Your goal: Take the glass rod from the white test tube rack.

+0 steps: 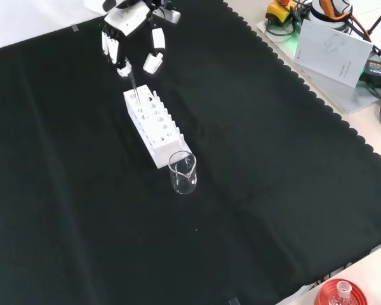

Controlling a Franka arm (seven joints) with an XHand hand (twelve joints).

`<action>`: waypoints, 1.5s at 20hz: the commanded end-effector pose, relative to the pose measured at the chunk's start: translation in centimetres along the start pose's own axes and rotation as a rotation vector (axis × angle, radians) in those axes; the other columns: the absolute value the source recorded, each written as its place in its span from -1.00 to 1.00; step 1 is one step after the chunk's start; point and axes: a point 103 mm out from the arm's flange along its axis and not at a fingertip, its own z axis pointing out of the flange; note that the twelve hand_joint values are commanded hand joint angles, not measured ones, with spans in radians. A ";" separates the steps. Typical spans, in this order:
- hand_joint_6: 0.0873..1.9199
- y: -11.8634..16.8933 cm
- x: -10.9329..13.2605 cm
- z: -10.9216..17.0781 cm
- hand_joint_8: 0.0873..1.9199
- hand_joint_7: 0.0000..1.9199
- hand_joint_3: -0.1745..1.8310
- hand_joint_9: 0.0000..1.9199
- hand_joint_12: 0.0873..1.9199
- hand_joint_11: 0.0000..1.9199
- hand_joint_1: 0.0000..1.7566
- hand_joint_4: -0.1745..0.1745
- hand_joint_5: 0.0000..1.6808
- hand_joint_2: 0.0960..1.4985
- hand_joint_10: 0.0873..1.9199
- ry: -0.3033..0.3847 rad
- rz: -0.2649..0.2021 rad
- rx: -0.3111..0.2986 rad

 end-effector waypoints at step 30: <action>-0.17 1.2 -1.4 -1.0 -0.36 0.45 0.01 0.79 -0.41 0.65 0.50 -0.97 0.36 -0.32 -0.94 -0.103 -0.039 -0.127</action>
